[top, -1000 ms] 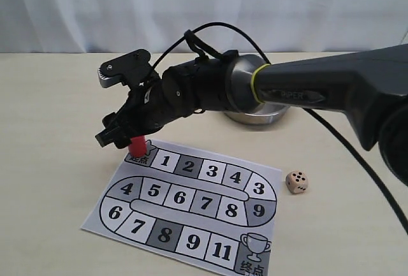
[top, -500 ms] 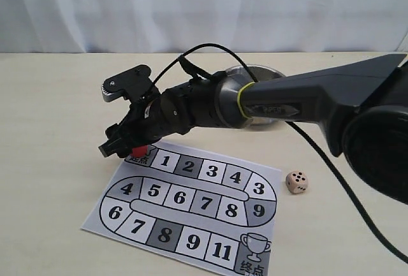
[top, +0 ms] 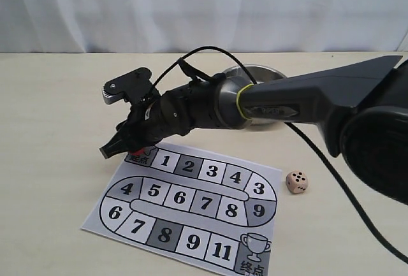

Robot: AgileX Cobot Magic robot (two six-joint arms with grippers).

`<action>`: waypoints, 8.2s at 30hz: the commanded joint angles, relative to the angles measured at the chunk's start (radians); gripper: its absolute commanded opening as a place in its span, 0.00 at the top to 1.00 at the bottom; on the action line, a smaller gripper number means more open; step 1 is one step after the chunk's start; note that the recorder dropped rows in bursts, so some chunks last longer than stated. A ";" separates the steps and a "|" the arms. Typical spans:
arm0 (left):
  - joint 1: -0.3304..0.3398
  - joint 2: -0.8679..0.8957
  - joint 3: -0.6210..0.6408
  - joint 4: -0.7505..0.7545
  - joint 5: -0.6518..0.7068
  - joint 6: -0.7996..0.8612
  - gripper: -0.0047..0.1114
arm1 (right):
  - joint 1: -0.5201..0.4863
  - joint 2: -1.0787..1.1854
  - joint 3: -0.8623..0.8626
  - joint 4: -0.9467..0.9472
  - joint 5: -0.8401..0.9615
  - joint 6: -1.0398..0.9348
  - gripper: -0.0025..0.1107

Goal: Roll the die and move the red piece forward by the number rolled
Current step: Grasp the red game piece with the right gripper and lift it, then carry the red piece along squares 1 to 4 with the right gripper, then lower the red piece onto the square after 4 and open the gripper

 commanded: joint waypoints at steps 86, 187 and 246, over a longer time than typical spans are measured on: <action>-0.002 -0.003 -0.008 0.001 -0.019 -0.004 0.96 | -0.104 -0.288 0.552 0.000 -0.308 0.000 0.94; -0.002 -0.003 -0.008 0.001 -0.020 -0.004 0.96 | -0.189 -0.395 0.865 0.023 -0.622 -0.020 0.94; -0.002 -0.003 -0.008 0.001 -0.017 -0.004 0.96 | -0.221 -0.415 1.051 0.022 -0.724 -0.075 0.83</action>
